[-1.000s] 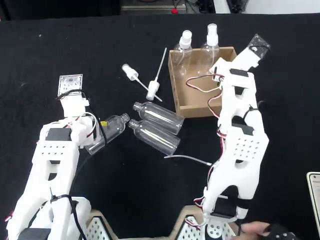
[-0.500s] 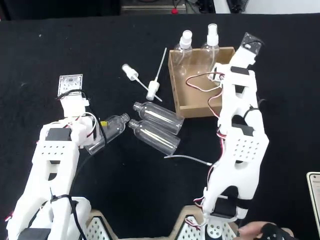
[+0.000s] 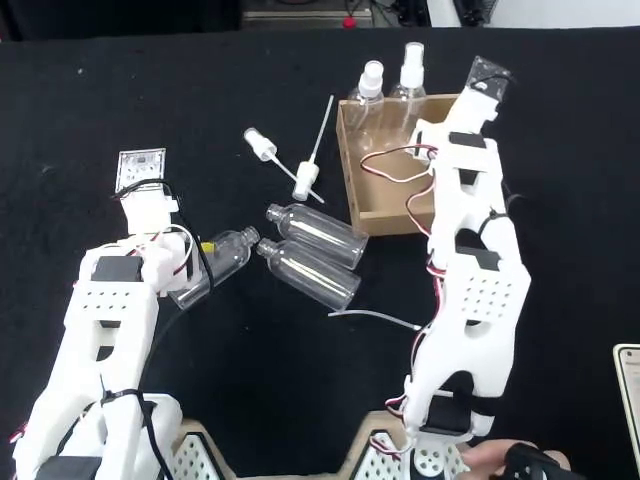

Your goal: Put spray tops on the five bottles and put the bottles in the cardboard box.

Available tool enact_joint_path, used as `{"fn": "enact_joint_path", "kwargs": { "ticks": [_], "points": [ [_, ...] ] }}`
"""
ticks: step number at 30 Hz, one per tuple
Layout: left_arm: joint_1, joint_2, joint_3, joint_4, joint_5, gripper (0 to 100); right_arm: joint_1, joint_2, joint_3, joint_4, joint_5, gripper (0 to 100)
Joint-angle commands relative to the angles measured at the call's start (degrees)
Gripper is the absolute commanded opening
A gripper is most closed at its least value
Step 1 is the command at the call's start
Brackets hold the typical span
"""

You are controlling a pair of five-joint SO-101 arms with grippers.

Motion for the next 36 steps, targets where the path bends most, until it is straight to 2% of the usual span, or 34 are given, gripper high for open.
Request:
{"fn": "enact_joint_path", "kwargs": {
  "ticks": [1,10,15,21,27,33,36],
  "points": [
    [-0.7,-0.2,-0.5,-1.1,-0.2,24,-1.1,-1.0,-3.3,-1.2,0.5,1.1],
    [-0.7,-0.2,-0.5,-1.1,-0.2,24,-0.4,-1.4,-3.0,-0.7,0.4,1.1],
    [-0.7,-0.2,-0.5,-1.1,-0.2,24,0.7,-2.9,-3.6,3.7,0.1,1.1],
    [-0.7,-0.2,-0.5,-1.1,-0.2,24,0.9,-12.0,0.7,6.6,0.4,1.1],
    [-0.7,-0.2,-0.5,-1.1,-0.2,24,4.7,-27.6,7.3,6.8,1.0,1.1],
    [-0.7,-0.2,-0.5,-1.1,-0.2,24,5.2,-44.5,16.9,13.8,16.2,1.1],
    [-0.7,-0.2,-0.5,-1.1,0.1,24,4.0,-51.1,24.0,15.1,20.8,1.2]
  ]
}}
